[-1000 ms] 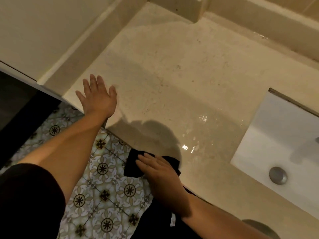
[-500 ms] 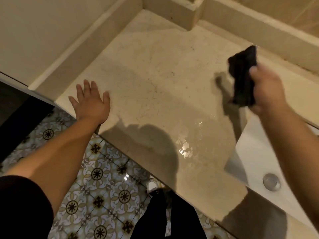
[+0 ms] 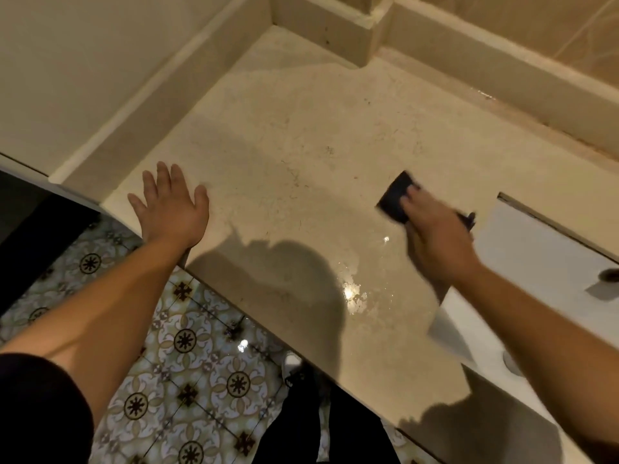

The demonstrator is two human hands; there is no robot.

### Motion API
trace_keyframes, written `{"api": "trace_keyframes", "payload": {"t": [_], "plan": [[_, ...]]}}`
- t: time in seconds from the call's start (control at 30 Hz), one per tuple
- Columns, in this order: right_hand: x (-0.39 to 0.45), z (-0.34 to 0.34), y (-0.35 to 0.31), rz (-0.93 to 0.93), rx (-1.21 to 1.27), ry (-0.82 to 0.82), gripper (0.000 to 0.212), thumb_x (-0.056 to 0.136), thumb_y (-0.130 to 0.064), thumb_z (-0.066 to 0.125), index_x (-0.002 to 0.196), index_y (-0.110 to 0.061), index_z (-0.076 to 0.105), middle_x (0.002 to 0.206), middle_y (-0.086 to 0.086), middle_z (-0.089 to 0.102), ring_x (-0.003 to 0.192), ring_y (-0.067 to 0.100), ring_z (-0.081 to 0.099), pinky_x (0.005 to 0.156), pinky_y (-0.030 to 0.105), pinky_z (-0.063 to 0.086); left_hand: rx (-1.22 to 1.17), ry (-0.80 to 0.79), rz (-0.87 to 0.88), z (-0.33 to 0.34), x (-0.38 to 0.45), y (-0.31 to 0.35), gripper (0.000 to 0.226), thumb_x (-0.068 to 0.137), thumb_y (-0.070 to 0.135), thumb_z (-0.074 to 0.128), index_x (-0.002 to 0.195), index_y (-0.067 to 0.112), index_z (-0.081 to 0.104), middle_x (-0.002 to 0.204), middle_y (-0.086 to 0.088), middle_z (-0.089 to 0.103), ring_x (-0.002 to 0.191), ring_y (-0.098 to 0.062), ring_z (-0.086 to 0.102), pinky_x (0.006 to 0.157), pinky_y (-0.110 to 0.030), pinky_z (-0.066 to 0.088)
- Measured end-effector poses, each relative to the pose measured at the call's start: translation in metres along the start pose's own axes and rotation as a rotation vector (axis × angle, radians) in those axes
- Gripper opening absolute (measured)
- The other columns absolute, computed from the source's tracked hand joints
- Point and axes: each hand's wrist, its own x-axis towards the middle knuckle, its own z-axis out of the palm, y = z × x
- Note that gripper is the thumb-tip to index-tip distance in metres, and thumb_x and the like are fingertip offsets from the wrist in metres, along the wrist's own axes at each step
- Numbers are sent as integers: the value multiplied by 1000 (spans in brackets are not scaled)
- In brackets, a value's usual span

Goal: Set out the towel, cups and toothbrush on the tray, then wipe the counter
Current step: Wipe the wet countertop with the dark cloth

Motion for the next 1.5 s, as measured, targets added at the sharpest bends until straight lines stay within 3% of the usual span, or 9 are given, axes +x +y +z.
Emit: {"api": "trace_keyframes", "payload": {"t": [0.27, 0.57, 0.73, 0.83, 0.97, 1.13, 1.3, 1.4, 1.5], "plan": [[-132, 62, -134, -168, 61, -111, 55, 76, -9, 75, 129, -8, 61, 140, 14, 55, 128, 36, 53, 104, 45, 41, -5, -24, 14, -2, -2, 0, 76, 96, 58, 8, 156, 12, 7, 166, -9, 2, 151, -32, -4, 116, -63, 1], [-174, 80, -187, -307, 308, -170, 38, 93, -29, 51, 123, -13, 67, 130, 3, 65, 123, 19, 60, 102, 38, 46, -13, -43, 25, -3, -1, -1, 75, 97, 58, 9, 157, 12, 5, 166, -8, -2, 151, -31, -6, 116, -63, -1], [-176, 66, -199, 226, 1035, -564, 34, 98, -8, 52, 130, -13, 62, 129, 1, 65, 121, 3, 59, 102, 18, 43, -15, -65, 34, -4, 0, -3, 75, 97, 58, 8, 157, 12, 3, 166, -8, -4, 150, -31, -7, 116, -63, -2], [-161, 50, -201, 680, 1507, -664, 28, 96, -11, 52, 114, -19, 73, 113, 6, 74, 104, 18, 70, 83, 23, 54, -7, -100, 41, -5, 2, -3, 75, 97, 59, 7, 157, 12, 2, 166, -8, -6, 150, -32, -8, 115, -63, -2], [-135, 21, -190, 746, 1891, -751, 32, 90, -24, 64, 119, -11, 67, 107, 18, 69, 90, 28, 69, 77, 36, 56, 5, -205, 23, -15, 7, -2, 74, 99, 57, 12, 157, 13, 0, 165, -8, -9, 150, -32, -9, 116, -62, -1], [-103, -27, -177, 531, 1554, -709, 49, 84, -3, 60, 130, -19, 59, 127, 22, 63, 106, 38, 62, 91, 49, 51, -150, -269, 178, -48, -23, 18, 68, 103, 46, 31, 157, 14, 4, 166, -7, -2, 151, -26, 1, 119, -54, 4], [-70, -82, -169, 210, 815, -500, 45, 90, -16, 61, 125, -42, 55, 114, -6, 69, 96, 10, 68, 86, 31, 54, -955, -547, 473, -107, -97, 71, 62, 96, 51, 51, 151, 29, 32, 151, 8, 43, 133, -2, 44, 112, -28, 34], [-57, -102, -162, 119, 560, -431, 27, 90, -24, 60, 107, -43, 48, 95, -11, 68, 81, 6, 64, 72, 25, 51, -841, -743, 721, -135, -127, 92, 62, 83, 58, 65, 138, 47, 40, 135, 22, 53, 120, 8, 52, 100, -16, 43], [-49, -116, -155, 46, 421, -418, 22, 89, -26, 61, 93, -42, 47, 88, -18, 62, 76, -1, 59, 62, 19, 43, -431, -547, 957, -148, -139, 106, 67, 84, 54, 68, 143, 38, 43, 123, 25, 51, 111, 7, 50, 92, -16, 38]]}}
